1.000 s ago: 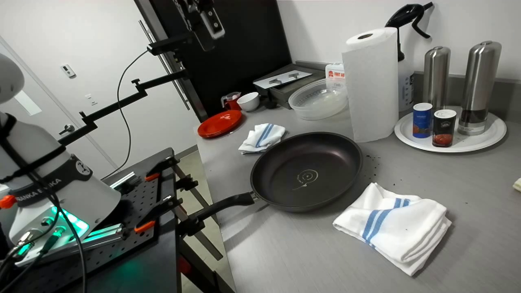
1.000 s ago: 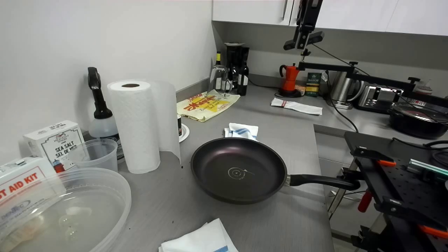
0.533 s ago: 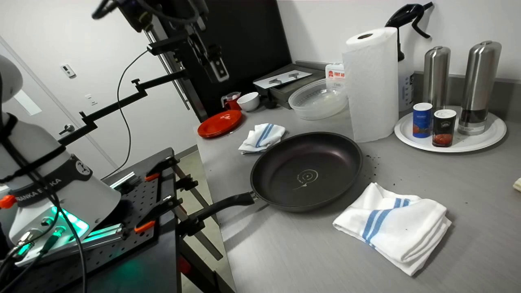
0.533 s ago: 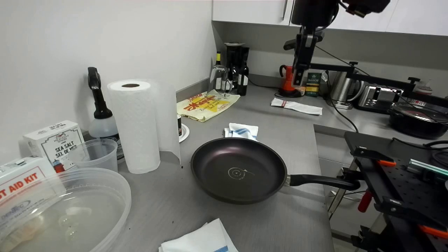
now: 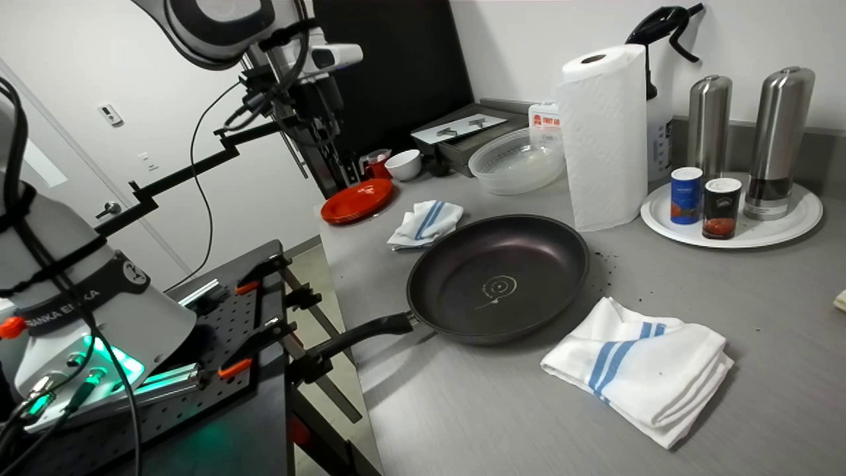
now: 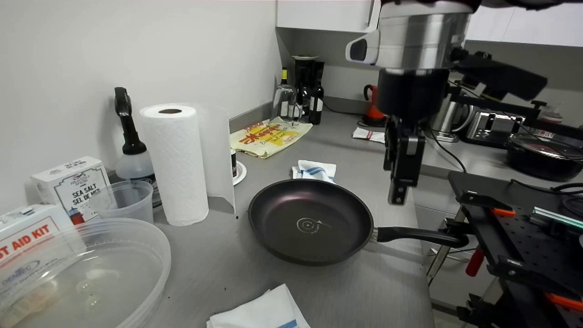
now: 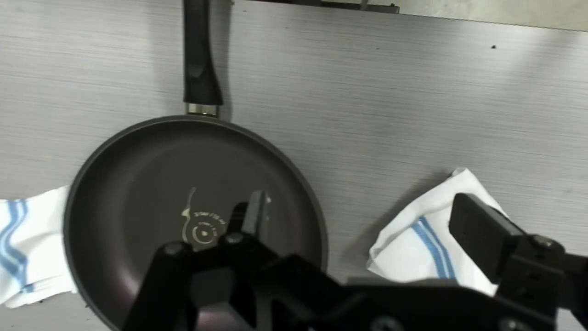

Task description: Use the left white towel to wipe the pan

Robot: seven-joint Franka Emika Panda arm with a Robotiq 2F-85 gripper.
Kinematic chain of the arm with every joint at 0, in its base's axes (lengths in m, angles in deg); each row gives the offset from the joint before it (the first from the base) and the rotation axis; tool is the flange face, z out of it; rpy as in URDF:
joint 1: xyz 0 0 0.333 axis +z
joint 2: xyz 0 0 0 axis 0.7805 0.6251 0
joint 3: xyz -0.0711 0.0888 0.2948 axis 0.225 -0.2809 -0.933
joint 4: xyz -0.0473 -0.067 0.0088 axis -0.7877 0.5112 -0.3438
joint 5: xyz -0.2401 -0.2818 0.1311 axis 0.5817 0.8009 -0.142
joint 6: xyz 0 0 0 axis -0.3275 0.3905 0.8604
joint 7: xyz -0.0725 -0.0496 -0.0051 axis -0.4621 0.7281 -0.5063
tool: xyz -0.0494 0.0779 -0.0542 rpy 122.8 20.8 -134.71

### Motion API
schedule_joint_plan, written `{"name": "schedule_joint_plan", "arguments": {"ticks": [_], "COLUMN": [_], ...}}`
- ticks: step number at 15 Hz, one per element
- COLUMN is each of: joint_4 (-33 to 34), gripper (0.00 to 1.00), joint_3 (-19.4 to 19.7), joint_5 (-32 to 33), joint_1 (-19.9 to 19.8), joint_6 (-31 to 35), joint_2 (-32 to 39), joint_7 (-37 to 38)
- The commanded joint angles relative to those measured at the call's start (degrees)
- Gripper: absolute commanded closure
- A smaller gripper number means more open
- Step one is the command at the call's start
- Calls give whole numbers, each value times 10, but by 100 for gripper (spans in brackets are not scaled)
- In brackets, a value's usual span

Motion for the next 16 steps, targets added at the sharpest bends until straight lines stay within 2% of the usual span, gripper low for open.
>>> {"name": "schedule_joint_plan", "arguments": {"ticks": [1,4,9,12,16], "joint_4": [59,113,227,291,344], "gripper": [0,0,0,0,0], "joint_3": [-23,-32,-19,-15,-6], "joint_5": [-53,-88,-95,-102,-98], "joint_1": [36,59,92,93,97], "joint_6": [50,79,122,117,123], "joint_2": [116,197,326,381,437], "joint_7": [38,51,55,44,40]}}
